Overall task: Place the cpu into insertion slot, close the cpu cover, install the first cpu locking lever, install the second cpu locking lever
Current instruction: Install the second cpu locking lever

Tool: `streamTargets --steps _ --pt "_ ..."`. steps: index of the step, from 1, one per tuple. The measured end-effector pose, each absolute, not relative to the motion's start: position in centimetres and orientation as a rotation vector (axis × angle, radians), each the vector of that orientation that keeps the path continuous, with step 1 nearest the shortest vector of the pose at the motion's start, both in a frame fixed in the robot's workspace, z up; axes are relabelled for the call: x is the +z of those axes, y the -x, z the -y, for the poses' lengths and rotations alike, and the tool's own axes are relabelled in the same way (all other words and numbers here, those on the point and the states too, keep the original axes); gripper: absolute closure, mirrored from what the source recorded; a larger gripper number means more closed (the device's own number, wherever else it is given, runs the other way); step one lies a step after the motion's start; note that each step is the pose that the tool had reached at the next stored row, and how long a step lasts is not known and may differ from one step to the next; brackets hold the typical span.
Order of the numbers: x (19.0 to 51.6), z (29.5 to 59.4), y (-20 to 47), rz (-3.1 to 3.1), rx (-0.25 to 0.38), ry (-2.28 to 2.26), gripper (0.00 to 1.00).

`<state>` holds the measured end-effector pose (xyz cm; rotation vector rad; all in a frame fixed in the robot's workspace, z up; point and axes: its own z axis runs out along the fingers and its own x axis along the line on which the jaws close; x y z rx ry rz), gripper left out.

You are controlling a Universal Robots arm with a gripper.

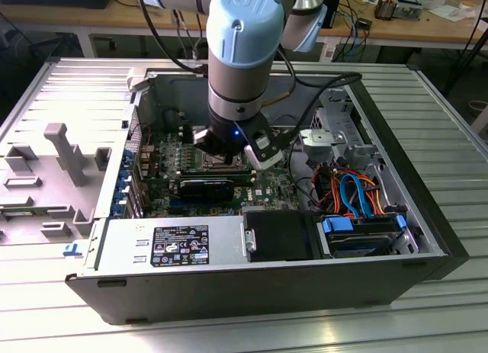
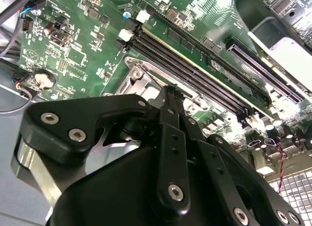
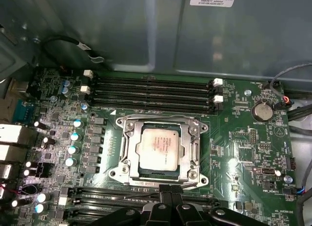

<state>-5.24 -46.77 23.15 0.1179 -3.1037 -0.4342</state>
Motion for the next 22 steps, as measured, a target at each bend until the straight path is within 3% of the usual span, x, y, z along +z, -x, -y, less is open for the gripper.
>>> streamTargets --steps 22 --pt "22.47 46.88 5.58 3.104 -0.434 -0.118 0.89"
